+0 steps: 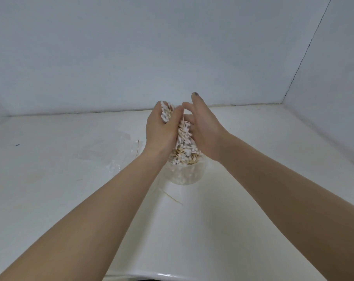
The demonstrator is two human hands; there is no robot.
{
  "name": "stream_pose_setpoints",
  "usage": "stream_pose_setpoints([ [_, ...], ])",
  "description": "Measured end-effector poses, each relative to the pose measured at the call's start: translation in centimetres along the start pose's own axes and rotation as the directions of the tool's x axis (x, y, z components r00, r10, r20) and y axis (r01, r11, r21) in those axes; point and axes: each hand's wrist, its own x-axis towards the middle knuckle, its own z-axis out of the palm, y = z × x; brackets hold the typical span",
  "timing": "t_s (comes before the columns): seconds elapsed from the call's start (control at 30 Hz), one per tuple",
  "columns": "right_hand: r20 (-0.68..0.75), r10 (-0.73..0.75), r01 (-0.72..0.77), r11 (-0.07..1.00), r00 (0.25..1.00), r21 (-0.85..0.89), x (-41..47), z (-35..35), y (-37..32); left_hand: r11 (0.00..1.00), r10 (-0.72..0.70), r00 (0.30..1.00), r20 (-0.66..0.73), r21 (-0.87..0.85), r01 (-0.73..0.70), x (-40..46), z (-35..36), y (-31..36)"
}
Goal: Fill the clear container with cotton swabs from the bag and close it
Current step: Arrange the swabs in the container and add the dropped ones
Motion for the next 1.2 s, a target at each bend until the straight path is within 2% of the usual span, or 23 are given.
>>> stream_pose_setpoints([
  [0.1, -0.021, -0.073, 0.071, 0.995, 0.997, -0.076, 0.4, -0.7, 0.4, 0.994, -0.039, 0.995, -0.093, -0.106, 0.029, 0.7, -0.3, -0.2],
  [0.2, -0.057, -0.121, 0.117, 0.99, 0.991, -0.074, 0.4, -1.3, 0.9, 0.981, -0.076, 0.985, -0.155, -0.189, 0.046, 1.4, -0.5, -0.2],
  [0.47, -0.108, -0.14, 0.12, 0.977, 0.984, -0.174, 0.4, -2.4, 1.4, 0.954, -0.131, 0.974, -0.185, -0.289, 0.074, 2.8, -1.3, 0.3],
  [0.6, -0.054, -0.159, 0.133, 0.935, 0.986, -0.328, 0.3, -3.5, 1.4, 0.929, -0.19, 0.969, -0.16, -0.35, 0.124, 3.3, -1.8, 0.5],
  [0.7, 0.055, -0.116, 0.128, 0.894, 0.992, -0.43, -0.1, -4.6, 0.9, 0.932, -0.19, 0.967, -0.169, -0.342, 0.123, 3.1, -1.8, 0.4],
  [0.77, 0.172, -0.072, 0.16, 0.797, 0.982, -0.582, -0.6, -5.0, 0.5, 0.933, -0.186, 0.967, -0.176, -0.34, 0.117, 3.0, -1.7, 0.3],
  [0.8, 0.214, -0.063, 0.195, 0.711, 0.975, -0.676, -0.8, -5.1, 0.3, 0.933, -0.187, 0.965, -0.181, -0.341, 0.117, 3.0, -1.8, 0.2],
  [0.9, 0.275, -0.078, 0.284, 0.354, 0.958, -0.891, -1.0, -4.6, 0.6, 0.923, -0.213, 0.959, -0.188, -0.362, 0.134, 3.2, -1.9, 0.1],
  [0.97, 0.294, -0.084, 0.306, 0.214, 0.952, -0.928, -1.2, -4.2, 0.8, 0.918, -0.226, 0.954, -0.195, -0.369, 0.142, 3.2, -1.8, 0.0],
  [1.07, 0.309, -0.111, 0.326, 0.217, 0.945, -0.92, -1.0, -4.3, 0.5, 0.918, -0.224, 0.956, -0.189, -0.371, 0.142, 3.2, -1.7, 0.0],
  [1.1, 0.323, -0.121, 0.341, 0.186, 0.939, -0.921, -0.8, -4.4, 0.5, 0.915, -0.225, 0.957, -0.185, -0.378, 0.142, 3.3, -1.8, -0.1],
  [1.17, 0.354, -0.182, 0.379, 0.128, 0.917, -0.916, -0.1, -4.9, 0.9, 0.913, -0.227, 0.956, -0.187, -0.383, 0.142, 3.4, -1.8, -0.2],
  [1.2, 0.351, -0.234, 0.39, 0.151, 0.907, -0.908, 0.1, -5.1, 1.1, 0.914, -0.227, 0.955, -0.19, -0.381, 0.142, 3.4, -1.7, -0.3],
])
